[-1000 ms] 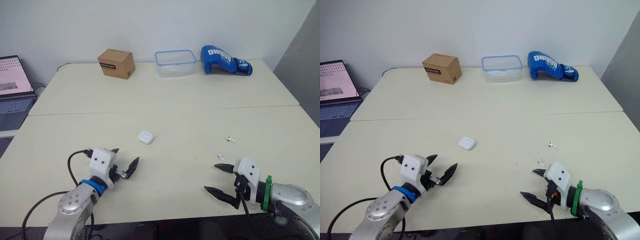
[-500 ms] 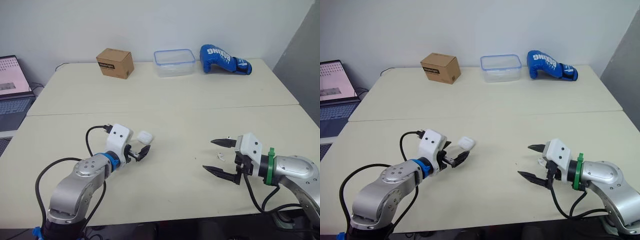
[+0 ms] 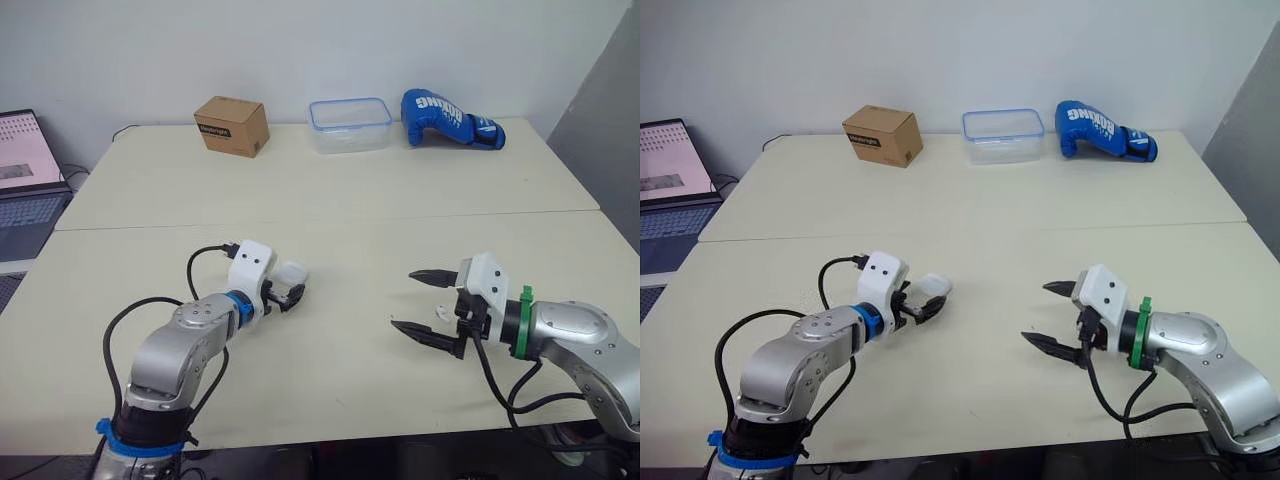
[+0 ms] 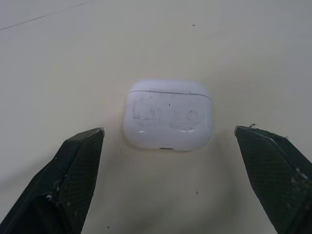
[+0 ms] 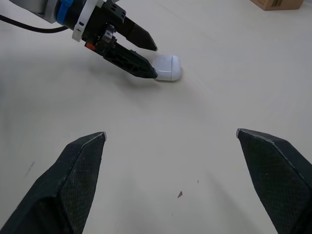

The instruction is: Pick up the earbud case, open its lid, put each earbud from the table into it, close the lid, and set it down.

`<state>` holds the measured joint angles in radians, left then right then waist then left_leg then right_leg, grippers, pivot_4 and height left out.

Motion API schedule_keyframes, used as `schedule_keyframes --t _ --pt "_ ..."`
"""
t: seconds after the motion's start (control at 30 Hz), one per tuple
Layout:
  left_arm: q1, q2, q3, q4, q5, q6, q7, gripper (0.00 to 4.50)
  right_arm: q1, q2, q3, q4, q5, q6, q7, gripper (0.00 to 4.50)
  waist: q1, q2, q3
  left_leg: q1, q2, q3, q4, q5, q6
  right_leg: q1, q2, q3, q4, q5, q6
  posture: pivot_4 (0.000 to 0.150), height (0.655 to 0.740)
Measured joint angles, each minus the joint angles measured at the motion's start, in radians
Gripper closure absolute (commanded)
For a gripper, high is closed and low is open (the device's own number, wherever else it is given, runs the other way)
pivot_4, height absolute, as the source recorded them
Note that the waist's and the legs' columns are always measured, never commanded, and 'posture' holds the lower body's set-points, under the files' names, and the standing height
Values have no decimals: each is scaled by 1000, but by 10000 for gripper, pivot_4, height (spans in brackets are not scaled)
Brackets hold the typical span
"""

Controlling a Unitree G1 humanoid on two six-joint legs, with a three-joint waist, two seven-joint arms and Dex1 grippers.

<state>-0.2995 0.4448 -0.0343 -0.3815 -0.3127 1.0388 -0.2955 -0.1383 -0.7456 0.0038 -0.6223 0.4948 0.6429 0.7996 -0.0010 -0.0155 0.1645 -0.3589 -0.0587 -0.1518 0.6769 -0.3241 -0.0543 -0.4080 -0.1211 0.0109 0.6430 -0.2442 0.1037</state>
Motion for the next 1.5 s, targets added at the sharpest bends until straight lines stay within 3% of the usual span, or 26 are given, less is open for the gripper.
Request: schedule_keyframes --t 0.87,0.97,1.1,1.5 --pt "-129 10 -94 155 70 5 -65 121 33 -2 2 -42 -1 51 -37 0 1 0 0 0 0 0 0 0 0 0 0 0 1 0 0 1500 7307" --pt "-130 11 -97 154 71 10 -68 5992 32 -2 3 -42 -1 54 -41 0 1 0 0 0 0 0 0 0 0 0 0 0 1 0 0 1500 7307" --pt "-130 11 -100 144 72 23 -69 17321 32 -2 9 -42 -1 54 -42 0 0 0 0 0 0 0 0 0 0 0 0 0 1 0 0 1500 7307" --pt "-125 14 -108 140 78 14 -70 17418 33 -7 9 -42 -1 54 -39 0 -1 0 0 0 0 0 0 0 0 0 0 0 0 0 0 1500 7307"
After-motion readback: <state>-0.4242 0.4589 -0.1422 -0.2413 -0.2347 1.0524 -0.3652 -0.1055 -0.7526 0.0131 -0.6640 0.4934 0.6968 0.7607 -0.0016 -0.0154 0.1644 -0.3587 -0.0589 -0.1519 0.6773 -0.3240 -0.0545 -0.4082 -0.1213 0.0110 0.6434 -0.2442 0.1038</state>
